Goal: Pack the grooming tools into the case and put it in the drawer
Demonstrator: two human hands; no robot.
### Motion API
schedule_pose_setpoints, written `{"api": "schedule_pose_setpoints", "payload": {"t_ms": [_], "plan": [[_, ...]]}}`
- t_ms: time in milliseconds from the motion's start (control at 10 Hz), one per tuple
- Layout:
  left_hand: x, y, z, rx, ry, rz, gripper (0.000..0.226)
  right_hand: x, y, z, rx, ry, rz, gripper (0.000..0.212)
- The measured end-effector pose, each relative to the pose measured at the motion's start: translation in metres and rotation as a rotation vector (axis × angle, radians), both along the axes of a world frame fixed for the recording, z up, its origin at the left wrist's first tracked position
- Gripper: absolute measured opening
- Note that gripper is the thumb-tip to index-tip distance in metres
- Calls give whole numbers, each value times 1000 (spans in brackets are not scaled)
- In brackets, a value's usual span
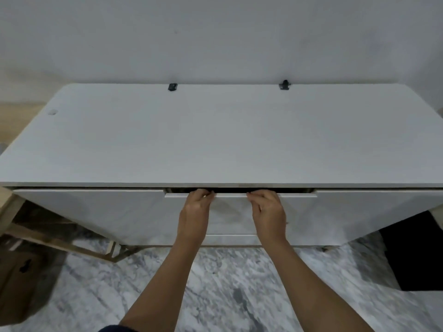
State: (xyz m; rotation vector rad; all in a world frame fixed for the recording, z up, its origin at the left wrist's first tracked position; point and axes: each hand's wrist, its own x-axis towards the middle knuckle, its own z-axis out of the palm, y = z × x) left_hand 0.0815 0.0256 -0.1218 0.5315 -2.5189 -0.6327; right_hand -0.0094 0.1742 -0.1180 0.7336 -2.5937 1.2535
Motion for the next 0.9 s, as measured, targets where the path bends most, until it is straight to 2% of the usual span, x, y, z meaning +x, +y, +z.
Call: {"api": "schedule_pose_setpoints", "payload": {"t_ms": [100, 300, 400, 600, 700, 800, 900], "plan": [[-6, -2, -6, -48, 77, 35, 30, -5, -6, -4, -72, 17, -51, 17], [-10, -9, -13, -111, 177, 59, 22, -7, -13, -14, -166, 17, -124, 14], [-9, -13, -14, -156, 187, 49, 21, -8, -12, -15, -176, 34, -108, 14], [-9, -7, -7, -74, 154, 54, 15, -3, -15, -9, -93, 20, -120, 23], [-5, 2, -1, -35, 69, 56, 26, 7, -13, -4, -12, -46, -84, 35], [1, 6, 6, -41, -102, 2, 49, 10, -10, 9, 144, -123, 28, 42], [18, 15, 5, 9, -203, -72, 69, 24, 6, 17, 312, -120, 93, 51]]}}
